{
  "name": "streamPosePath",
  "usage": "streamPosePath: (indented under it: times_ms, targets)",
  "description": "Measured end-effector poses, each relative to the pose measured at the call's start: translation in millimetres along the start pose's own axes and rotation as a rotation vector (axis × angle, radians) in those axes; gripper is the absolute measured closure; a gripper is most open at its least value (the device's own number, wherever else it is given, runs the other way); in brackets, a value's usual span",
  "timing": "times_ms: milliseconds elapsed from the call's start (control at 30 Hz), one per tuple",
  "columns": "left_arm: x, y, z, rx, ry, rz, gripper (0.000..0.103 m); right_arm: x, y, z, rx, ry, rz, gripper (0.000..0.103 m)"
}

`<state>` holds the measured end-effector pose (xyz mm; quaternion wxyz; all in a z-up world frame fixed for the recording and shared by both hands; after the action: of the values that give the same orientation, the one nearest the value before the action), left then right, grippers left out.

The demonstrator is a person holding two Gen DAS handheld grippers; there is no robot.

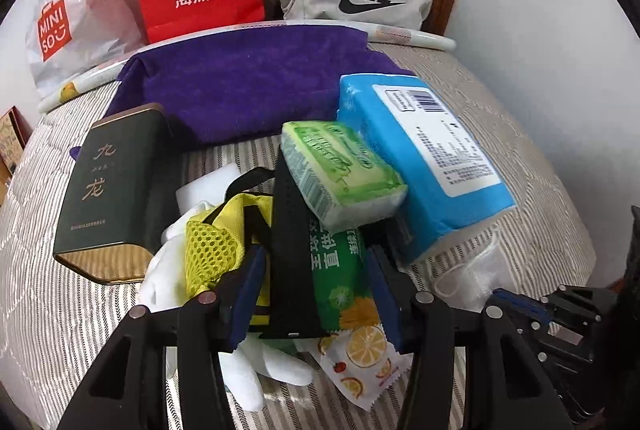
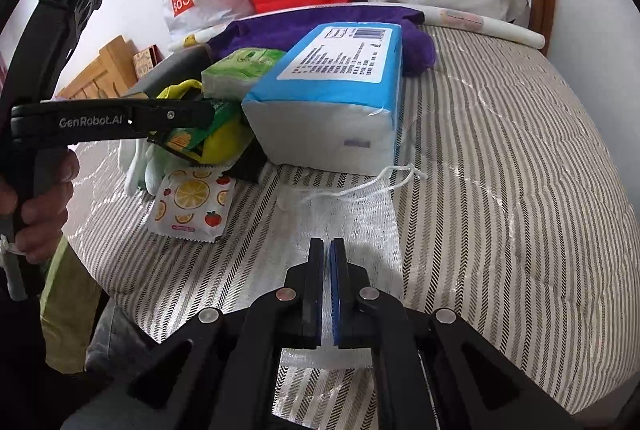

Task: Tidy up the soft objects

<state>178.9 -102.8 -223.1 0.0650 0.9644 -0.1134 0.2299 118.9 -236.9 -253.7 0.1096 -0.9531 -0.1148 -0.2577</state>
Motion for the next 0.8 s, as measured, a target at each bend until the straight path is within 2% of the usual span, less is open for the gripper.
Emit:
streamPosePath:
  times_ms: [67, 100, 133, 200, 267, 400, 500, 600, 767, 800]
  targets:
    - [-0.5, -0.9, -0.3, -0.007, 0.003, 0.001, 0.06, 0.5, 0.7, -3.5, 0.009, 0.012, 0.003, 0.088]
    - [-1.0, -0.9, -1.6, -0.024, -0.001, -0.002, 0.067, 1.3, 1.5, -7.1, 0.015, 0.025, 0.011, 0.074]
    - [-1.1, -1.0, -2.0, -0.037, -0.004, -0.005, 0.068, 2.2, 2.8, -9.9, 0.016, 0.04, 0.016, 0.053]
    - [-2.4, -1.4, -3.7, -0.048, -0.001, -0.008, 0.068, 4.8, 5.5, -14.6, 0.001, 0.071, 0.026, 0.036]
    - [-2.8, -1.8, -1.9, -0.058, 0.001, -0.011, 0.068, 6.2, 9.7, -16.6, -0.016, 0.089, 0.04, 0.035]
    - [-2.0, -2.7, -1.4, -0.083, 0.001, -0.027, 0.066, 7.7, 13.6, -3.1, -0.028, 0.046, 0.072, 0.035]
    - [-4.4, -2.2, -5.0, -0.108, 0.0, -0.024, 0.071, 6.7, 11.2, 8.4, -0.053, 0.019, 0.071, 0.034]
    - [-9.4, -0.3, -9.8, -0.122, 0.0, -0.013, 0.072, 7.9, 5.6, 11.4, -0.093, 0.029, 0.041, 0.034]
    - [-14.4, -2.8, -11.3, -0.142, -0.009, -0.02, 0.071, 6.5, -1.8, 10.4, -0.133, 0.029, -0.011, 0.064]
    - [-15.0, -2.9, -11.6, -0.144, -0.013, -0.018, 0.07, 6.5, -3.0, 9.8, -0.126, 0.028, -0.013, 0.078]
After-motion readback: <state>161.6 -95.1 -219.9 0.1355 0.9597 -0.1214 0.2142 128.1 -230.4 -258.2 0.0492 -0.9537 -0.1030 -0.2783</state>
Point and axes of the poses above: each gripper's, at about its wrist camera, not at the fingertips, and z roughly the way its jaws point, y to its right, x to its top, the point moved 8 cm from there along z, roughly the way its jaws point, and after that the axes turned 7 degrees about -y, right-handed, at the moved point
